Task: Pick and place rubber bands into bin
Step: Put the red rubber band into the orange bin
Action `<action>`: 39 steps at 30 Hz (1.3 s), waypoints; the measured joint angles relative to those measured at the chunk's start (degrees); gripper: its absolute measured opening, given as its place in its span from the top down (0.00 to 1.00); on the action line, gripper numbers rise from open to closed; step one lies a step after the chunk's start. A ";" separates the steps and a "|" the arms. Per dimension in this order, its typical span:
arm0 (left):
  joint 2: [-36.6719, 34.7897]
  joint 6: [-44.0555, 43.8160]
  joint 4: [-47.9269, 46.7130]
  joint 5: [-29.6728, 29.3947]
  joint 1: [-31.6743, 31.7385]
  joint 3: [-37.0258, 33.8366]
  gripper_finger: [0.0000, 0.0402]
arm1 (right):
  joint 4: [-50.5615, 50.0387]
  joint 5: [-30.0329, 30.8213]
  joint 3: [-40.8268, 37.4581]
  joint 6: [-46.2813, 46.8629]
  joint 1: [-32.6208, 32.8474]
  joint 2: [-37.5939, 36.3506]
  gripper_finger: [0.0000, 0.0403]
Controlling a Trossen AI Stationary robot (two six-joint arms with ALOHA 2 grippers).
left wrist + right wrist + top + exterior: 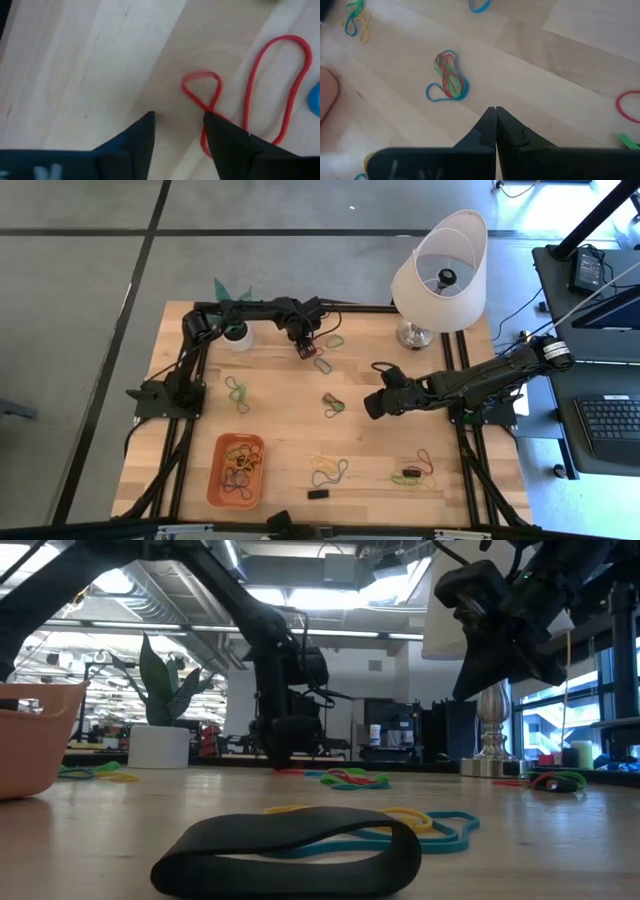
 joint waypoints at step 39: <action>-11.46 -22.25 -0.57 -5.94 -9.16 -0.37 0.79 | -1.18 -6.48 -0.04 -20.08 0.63 -0.04 0.98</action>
